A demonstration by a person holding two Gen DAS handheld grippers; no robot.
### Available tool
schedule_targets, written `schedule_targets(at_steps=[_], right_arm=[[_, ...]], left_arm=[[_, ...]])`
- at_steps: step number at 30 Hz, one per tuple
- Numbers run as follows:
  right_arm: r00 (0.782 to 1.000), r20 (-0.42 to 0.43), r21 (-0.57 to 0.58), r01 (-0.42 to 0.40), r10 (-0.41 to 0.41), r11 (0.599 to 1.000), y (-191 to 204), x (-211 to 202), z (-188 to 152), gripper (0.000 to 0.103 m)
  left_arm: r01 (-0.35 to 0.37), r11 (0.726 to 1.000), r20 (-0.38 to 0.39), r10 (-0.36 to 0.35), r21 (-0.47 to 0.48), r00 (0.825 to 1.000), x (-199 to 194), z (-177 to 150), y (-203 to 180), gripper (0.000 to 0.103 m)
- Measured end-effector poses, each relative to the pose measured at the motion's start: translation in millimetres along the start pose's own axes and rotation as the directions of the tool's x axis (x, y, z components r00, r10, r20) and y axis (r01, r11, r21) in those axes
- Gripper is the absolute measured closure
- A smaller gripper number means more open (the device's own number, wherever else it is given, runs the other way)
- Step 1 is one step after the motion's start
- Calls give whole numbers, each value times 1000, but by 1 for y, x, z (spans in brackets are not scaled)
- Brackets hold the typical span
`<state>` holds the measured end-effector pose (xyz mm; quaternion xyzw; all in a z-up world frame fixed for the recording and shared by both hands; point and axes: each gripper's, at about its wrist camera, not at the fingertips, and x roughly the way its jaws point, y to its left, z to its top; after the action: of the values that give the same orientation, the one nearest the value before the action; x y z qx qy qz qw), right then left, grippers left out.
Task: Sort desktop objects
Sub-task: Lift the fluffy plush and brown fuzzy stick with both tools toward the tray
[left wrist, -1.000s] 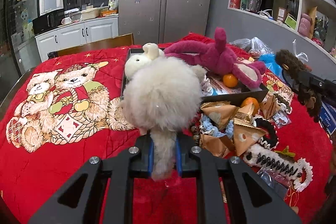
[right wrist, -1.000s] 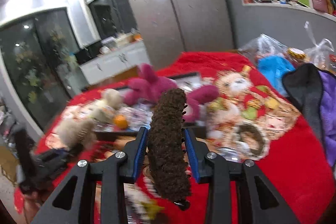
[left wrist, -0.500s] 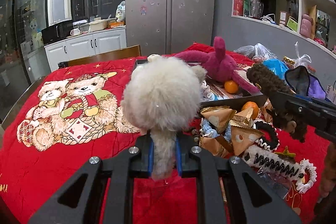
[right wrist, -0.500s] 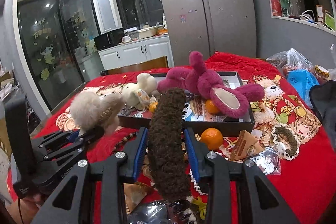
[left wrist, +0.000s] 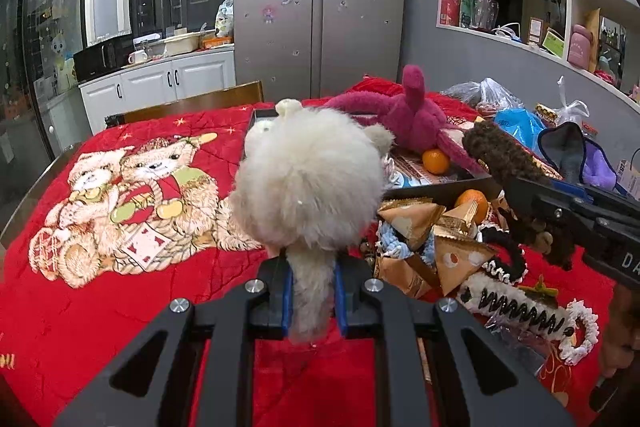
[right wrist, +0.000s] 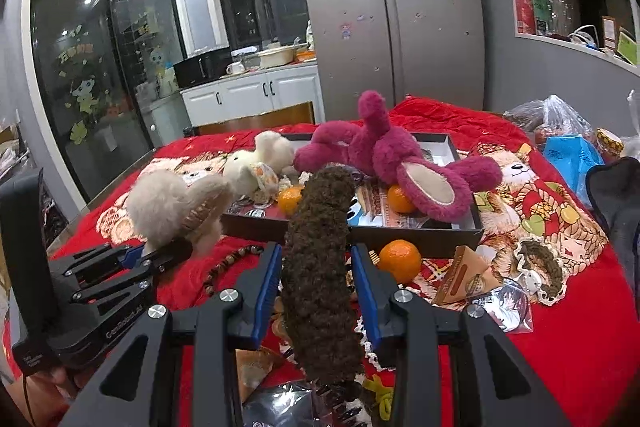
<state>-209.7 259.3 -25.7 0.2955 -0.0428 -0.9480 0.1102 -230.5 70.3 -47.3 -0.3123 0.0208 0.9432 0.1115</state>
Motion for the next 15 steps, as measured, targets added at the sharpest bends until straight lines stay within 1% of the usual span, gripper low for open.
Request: schedule_targets(at_steps=[3, 6, 7, 9, 11, 13, 15], right_arm=[[1000, 9, -5, -1, 1, 1000, 1, -3, 2, 66], [998, 45, -37, 47, -45, 998, 9, -8, 6, 66], [997, 62, -41, 53, -50, 998, 12, -11, 8, 66], [997, 66, -34, 44, -42, 998, 17, -14, 16, 66], [997, 67, -38, 43, -40, 998, 22, -15, 24, 66], [996, 73, -32, 55, -52, 998, 25, -15, 35, 66], [996, 66, -16, 59, -58, 998, 24, -12, 46, 66]], left_arm=[[19, 1000, 25, -18, -18, 1000, -10, 9, 2, 87], [57, 997, 46, -54, -57, 997, -17, 25, 2, 87], [65, 996, 50, -62, -57, 997, -19, 30, 1, 87], [62, 997, 54, -59, -42, 997, -21, 38, -5, 86], [43, 999, 45, -42, -28, 998, -20, 51, -12, 86], [36, 998, 49, -34, -48, 998, -16, 65, -14, 86], [29, 997, 25, -27, -72, 999, -8, 78, -15, 86]])
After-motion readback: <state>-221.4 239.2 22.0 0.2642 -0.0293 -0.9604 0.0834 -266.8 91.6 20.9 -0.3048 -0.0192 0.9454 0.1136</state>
